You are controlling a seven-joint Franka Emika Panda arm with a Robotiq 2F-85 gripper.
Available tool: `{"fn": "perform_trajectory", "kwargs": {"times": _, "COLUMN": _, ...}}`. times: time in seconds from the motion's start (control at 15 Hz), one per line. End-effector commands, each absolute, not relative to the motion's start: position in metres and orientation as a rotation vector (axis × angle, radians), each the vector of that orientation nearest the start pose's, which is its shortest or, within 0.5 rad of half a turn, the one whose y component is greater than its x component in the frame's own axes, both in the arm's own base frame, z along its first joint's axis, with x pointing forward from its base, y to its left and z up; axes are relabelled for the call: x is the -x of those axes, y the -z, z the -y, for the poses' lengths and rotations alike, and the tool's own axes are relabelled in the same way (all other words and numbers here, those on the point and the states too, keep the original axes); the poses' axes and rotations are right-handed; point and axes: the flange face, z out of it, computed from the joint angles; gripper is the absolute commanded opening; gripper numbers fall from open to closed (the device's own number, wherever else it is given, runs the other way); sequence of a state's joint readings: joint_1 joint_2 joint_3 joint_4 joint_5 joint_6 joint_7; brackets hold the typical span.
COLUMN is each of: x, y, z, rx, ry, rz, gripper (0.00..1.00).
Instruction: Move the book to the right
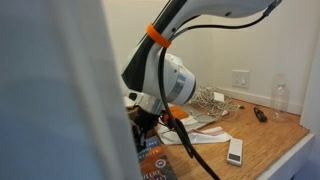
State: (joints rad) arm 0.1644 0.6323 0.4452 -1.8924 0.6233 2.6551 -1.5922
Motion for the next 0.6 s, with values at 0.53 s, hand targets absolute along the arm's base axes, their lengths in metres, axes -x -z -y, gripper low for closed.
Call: {"fn": "perform_trajectory", "kwargs": {"times": 0.53, "x": -0.570, "y": -0.159, "z": -0.375, "rx": 1.950, "ry": 0.577, "rz": 1.790, "gripper": 0.00}}
